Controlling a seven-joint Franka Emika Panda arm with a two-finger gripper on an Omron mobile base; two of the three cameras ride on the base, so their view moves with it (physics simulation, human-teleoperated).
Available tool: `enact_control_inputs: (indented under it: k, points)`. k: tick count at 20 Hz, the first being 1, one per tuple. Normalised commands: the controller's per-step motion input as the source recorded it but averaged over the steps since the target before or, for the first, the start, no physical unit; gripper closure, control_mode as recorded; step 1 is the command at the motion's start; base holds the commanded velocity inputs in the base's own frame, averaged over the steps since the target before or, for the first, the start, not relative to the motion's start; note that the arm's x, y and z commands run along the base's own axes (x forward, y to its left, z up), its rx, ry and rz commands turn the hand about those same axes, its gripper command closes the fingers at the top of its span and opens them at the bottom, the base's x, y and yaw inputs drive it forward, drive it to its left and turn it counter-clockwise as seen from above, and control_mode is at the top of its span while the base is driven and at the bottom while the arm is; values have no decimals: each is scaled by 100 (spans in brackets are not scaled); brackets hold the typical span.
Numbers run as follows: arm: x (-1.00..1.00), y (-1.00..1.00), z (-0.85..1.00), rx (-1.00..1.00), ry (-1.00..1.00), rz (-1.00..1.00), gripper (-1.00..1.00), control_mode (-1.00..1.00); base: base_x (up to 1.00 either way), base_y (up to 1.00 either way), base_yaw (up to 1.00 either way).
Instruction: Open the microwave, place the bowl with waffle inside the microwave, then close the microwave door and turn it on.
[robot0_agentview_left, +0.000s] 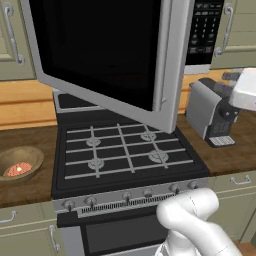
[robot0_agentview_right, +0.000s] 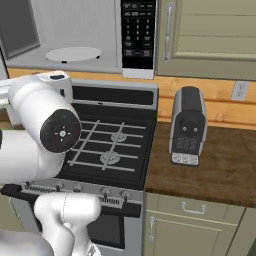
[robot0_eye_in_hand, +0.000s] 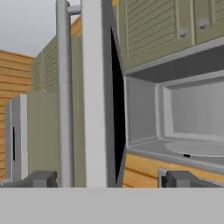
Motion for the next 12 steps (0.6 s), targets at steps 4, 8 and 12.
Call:
enact_control_inputs:
  k: [4,8,12]
  points:
    - [24,-3,0,2,5,34,-100,-100,0,0,0]
    - [33,0,0,1,5,33,-100,-100,0,0,0]
    - [54,31,-14,0,6,24,-100,-100,0,0,0]
